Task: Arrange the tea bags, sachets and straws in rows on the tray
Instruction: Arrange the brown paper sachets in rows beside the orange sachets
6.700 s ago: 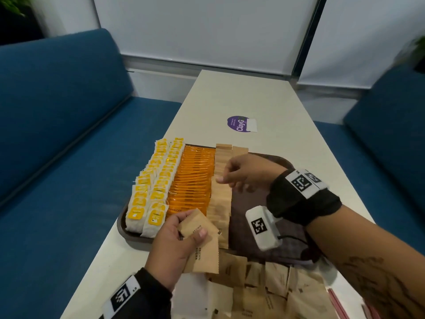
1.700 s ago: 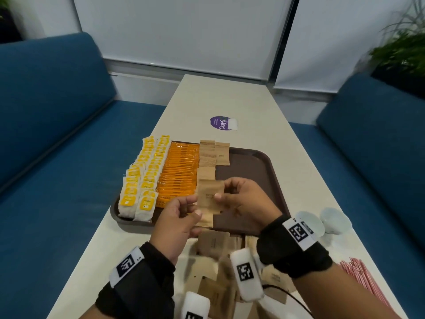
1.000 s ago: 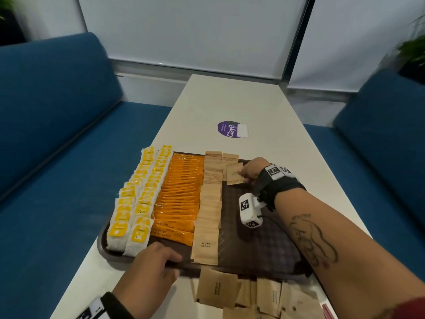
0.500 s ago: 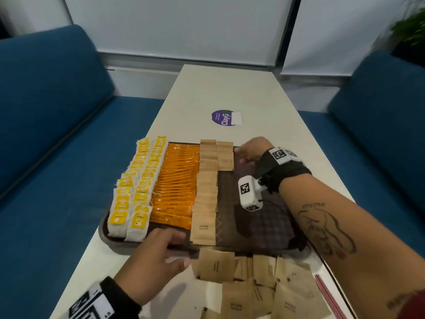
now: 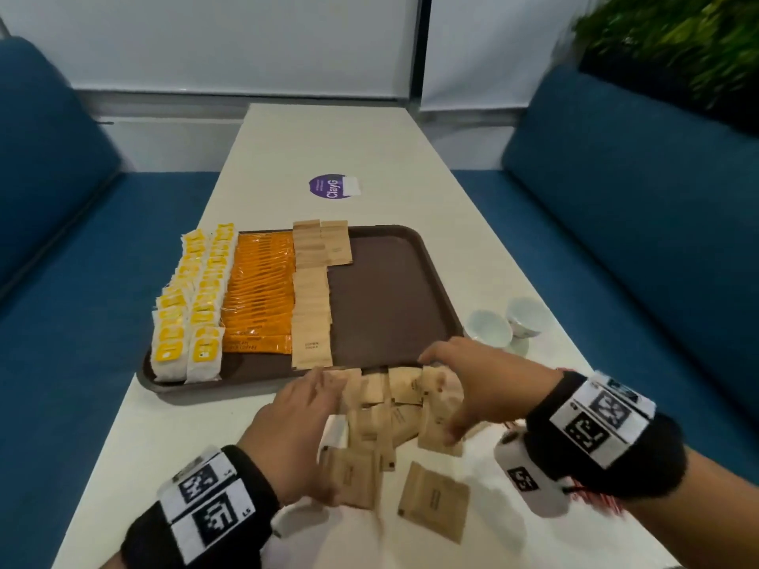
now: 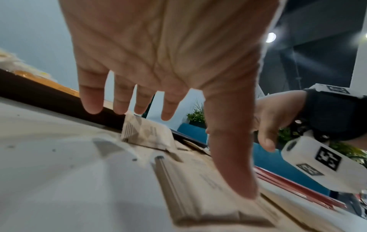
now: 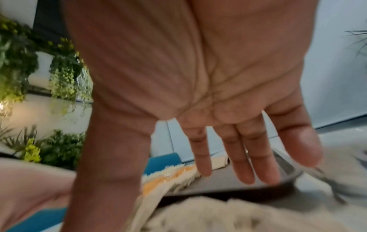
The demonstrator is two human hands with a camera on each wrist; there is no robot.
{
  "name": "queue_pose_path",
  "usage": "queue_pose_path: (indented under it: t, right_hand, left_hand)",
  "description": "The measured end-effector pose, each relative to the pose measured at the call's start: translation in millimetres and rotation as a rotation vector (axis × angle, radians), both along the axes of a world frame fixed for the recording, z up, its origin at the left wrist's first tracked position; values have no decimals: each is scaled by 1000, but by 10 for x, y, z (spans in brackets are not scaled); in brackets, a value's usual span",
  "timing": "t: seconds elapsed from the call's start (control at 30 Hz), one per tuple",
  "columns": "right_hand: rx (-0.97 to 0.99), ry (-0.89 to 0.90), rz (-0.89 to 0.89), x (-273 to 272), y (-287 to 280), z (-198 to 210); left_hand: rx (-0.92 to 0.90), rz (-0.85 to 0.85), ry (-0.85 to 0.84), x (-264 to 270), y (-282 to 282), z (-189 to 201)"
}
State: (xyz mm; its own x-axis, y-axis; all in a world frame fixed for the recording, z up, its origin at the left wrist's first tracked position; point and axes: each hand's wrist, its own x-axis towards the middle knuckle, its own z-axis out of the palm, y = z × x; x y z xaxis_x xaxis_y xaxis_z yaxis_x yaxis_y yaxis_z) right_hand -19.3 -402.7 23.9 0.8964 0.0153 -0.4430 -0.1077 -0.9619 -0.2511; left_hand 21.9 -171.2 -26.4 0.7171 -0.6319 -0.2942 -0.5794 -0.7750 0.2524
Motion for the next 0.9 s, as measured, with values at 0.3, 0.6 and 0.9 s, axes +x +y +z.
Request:
queue_pose_path:
  t: [0.3,0.6,0.9]
  right_hand:
    - [-117,-80,55,-407,256,-473]
    - [2,-1,3,-394,284,-334]
    - [11,-62,-31,-242,542,-501]
  left_hand:
    - [171,-54,2,-204,-113,-47]
    - [177,3,-15,-179,-210,-26]
    - [113,93,119,-71,-351,-117]
